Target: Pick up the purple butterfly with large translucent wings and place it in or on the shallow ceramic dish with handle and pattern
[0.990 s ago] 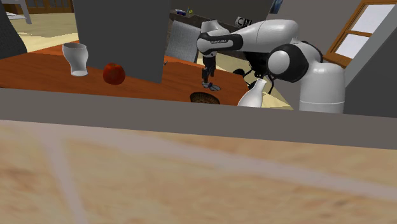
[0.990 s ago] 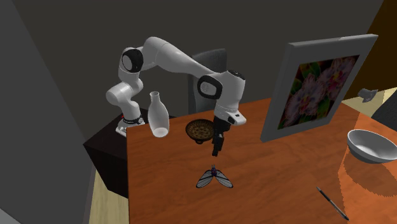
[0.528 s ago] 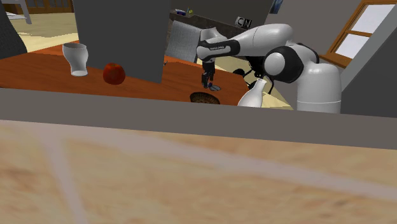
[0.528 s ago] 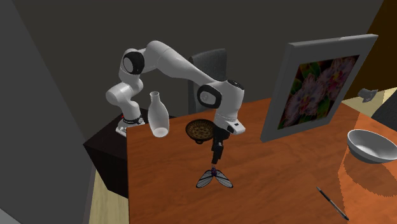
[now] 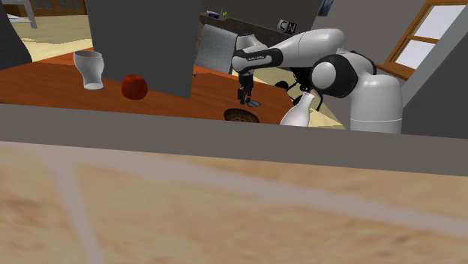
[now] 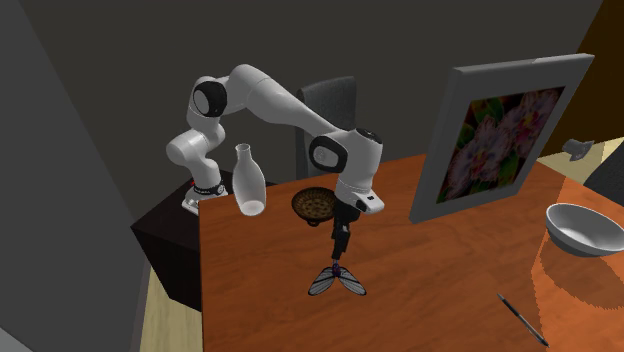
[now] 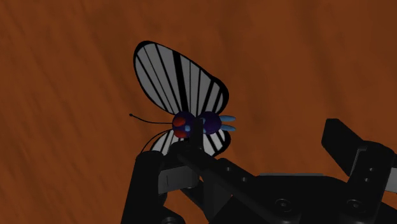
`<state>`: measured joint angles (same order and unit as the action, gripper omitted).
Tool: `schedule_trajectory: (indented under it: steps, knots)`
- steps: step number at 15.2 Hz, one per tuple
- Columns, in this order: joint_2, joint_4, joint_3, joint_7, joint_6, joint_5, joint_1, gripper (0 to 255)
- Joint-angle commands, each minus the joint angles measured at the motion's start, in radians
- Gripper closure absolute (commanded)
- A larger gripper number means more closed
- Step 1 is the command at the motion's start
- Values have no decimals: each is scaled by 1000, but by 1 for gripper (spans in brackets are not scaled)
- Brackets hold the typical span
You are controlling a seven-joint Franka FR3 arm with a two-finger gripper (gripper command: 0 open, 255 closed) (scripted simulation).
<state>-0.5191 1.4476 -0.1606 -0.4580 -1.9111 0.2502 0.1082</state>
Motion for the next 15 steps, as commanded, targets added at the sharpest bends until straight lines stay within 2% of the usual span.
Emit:
schedule_trajectory:
  steps: [1, 10, 11, 13, 15]
  knots:
    - [0, 0, 0, 0, 0, 0, 0, 255]
    - [0, 0, 0, 0, 0, 0, 0, 255]
    - [0, 0, 0, 0, 0, 0, 0, 0]
    - [125, 203, 9, -125, -270, 11, 52, 0]
    - [206, 350, 31, -299, -523, -30, 128, 0]
